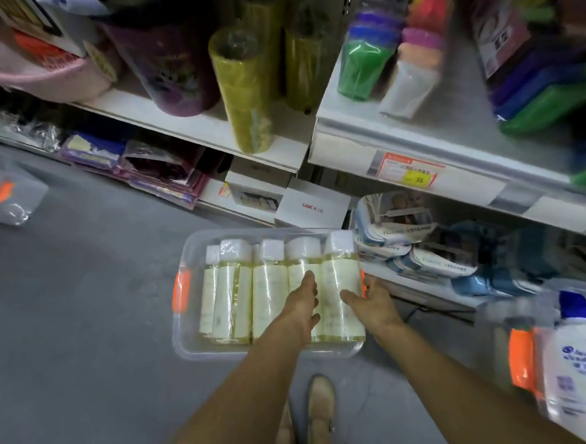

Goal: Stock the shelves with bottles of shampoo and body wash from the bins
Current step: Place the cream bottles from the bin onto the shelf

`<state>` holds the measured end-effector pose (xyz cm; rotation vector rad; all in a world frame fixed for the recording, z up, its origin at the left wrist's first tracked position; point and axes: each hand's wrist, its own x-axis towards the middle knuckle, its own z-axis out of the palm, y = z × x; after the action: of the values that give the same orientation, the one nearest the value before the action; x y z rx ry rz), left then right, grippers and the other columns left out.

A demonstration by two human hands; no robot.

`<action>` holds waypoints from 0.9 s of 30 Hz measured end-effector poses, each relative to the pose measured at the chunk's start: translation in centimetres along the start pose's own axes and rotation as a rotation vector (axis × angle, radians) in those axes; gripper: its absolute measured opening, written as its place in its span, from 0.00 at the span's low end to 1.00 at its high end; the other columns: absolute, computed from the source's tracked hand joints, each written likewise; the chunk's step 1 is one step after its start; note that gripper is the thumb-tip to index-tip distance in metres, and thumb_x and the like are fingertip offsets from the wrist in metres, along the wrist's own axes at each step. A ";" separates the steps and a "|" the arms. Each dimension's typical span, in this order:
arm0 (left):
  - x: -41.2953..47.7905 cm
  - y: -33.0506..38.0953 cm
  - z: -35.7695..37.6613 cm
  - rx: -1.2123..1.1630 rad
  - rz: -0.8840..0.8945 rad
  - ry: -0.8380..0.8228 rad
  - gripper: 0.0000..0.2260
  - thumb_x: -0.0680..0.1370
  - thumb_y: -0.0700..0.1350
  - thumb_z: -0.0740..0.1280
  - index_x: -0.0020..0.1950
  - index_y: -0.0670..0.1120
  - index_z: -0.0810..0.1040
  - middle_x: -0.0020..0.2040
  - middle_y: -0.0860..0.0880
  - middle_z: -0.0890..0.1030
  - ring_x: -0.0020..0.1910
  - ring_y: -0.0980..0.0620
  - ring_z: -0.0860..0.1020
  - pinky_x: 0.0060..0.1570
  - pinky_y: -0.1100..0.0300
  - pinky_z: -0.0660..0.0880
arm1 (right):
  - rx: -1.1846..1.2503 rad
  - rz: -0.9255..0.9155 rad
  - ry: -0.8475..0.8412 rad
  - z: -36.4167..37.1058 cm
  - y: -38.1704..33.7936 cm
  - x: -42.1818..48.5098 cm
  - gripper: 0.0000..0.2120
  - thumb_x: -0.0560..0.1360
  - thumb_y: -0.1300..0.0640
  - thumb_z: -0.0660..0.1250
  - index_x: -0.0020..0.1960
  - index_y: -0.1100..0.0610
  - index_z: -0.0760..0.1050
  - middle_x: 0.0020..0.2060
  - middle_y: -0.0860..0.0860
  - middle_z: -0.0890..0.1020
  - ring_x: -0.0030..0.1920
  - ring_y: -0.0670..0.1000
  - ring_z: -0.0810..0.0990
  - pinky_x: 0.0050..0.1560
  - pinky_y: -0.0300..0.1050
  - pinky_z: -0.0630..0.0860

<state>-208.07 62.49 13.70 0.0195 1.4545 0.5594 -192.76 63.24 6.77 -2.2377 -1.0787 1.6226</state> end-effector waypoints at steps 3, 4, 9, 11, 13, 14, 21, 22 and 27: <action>1.1 -0.4 0.4 -0.028 -0.009 -0.012 0.28 0.84 0.61 0.53 0.75 0.42 0.69 0.73 0.47 0.73 0.72 0.50 0.70 0.74 0.52 0.64 | -0.075 0.024 0.038 0.9 -0.7 -0.2 0.52 0.53 0.30 0.72 0.71 0.52 0.64 0.65 0.55 0.74 0.64 0.58 0.75 0.63 0.58 0.75; 1.4 -0.5 0.5 -0.026 -0.006 -0.007 0.29 0.84 0.61 0.52 0.74 0.42 0.70 0.71 0.47 0.74 0.70 0.51 0.72 0.74 0.53 0.64 | -0.110 0.029 0.040 1.0 -1.6 -1.2 0.55 0.55 0.31 0.74 0.75 0.53 0.60 0.69 0.56 0.70 0.69 0.59 0.70 0.67 0.58 0.71; 2.4 -0.3 0.3 0.001 0.002 -0.008 0.29 0.83 0.63 0.50 0.69 0.43 0.75 0.63 0.47 0.79 0.65 0.49 0.75 0.74 0.54 0.64 | -0.243 0.059 0.030 1.5 -2.6 -2.4 0.54 0.61 0.42 0.81 0.75 0.58 0.54 0.70 0.58 0.64 0.72 0.60 0.62 0.70 0.53 0.64; 2.6 -0.2 0.1 0.016 0.004 -0.022 0.30 0.84 0.63 0.50 0.70 0.42 0.75 0.63 0.46 0.80 0.61 0.50 0.76 0.71 0.56 0.66 | -0.275 0.065 0.039 1.9 -2.2 -2.1 0.55 0.61 0.43 0.81 0.75 0.59 0.54 0.70 0.58 0.64 0.72 0.60 0.61 0.68 0.52 0.63; 2.7 -0.1 0.1 0.029 0.005 -0.026 0.29 0.83 0.63 0.52 0.68 0.43 0.76 0.62 0.48 0.80 0.58 0.52 0.77 0.66 0.57 0.68 | -0.295 0.068 0.037 2.0 -2.2 -1.8 0.54 0.61 0.44 0.81 0.75 0.60 0.55 0.69 0.58 0.65 0.72 0.60 0.62 0.68 0.51 0.64; 2.8 -0.1 0.1 0.032 0.004 -0.024 0.28 0.83 0.63 0.53 0.67 0.43 0.77 0.60 0.49 0.81 0.56 0.53 0.77 0.63 0.58 0.69 | -0.299 0.074 0.037 2.0 -2.3 -1.6 0.53 0.61 0.46 0.81 0.74 0.60 0.55 0.69 0.59 0.65 0.71 0.60 0.62 0.68 0.51 0.64; 1.9 -0.3 0.6 0.034 -0.045 -0.038 0.11 0.85 0.47 0.58 0.56 0.43 0.78 0.50 0.47 0.82 0.48 0.51 0.80 0.47 0.61 0.76 | -0.139 0.147 -0.079 0.0 -2.9 -1.4 0.52 0.46 0.46 0.79 0.66 0.57 0.62 0.59 0.55 0.76 0.59 0.57 0.78 0.58 0.56 0.78; 1.4 -0.3 0.6 0.017 -0.050 -0.047 0.11 0.85 0.46 0.58 0.56 0.43 0.78 0.50 0.46 0.82 0.49 0.50 0.80 0.48 0.60 0.78 | -0.056 0.142 -0.122 -0.5 -2.9 -1.8 0.45 0.50 0.50 0.80 0.63 0.56 0.65 0.55 0.54 0.79 0.55 0.57 0.81 0.55 0.57 0.80; -1.4 0.5 0.2 0.012 -0.025 -0.094 0.13 0.83 0.52 0.63 0.60 0.43 0.77 0.53 0.45 0.83 0.53 0.46 0.82 0.50 0.53 0.80 | 0.147 0.077 -0.337 -2.3 -4.0 -6.1 0.23 0.64 0.65 0.77 0.56 0.57 0.77 0.48 0.56 0.85 0.49 0.56 0.85 0.55 0.58 0.81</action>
<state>-208.08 62.42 15.22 0.0366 1.3647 0.5230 -193.41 62.82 14.34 -1.9824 -0.9142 2.0919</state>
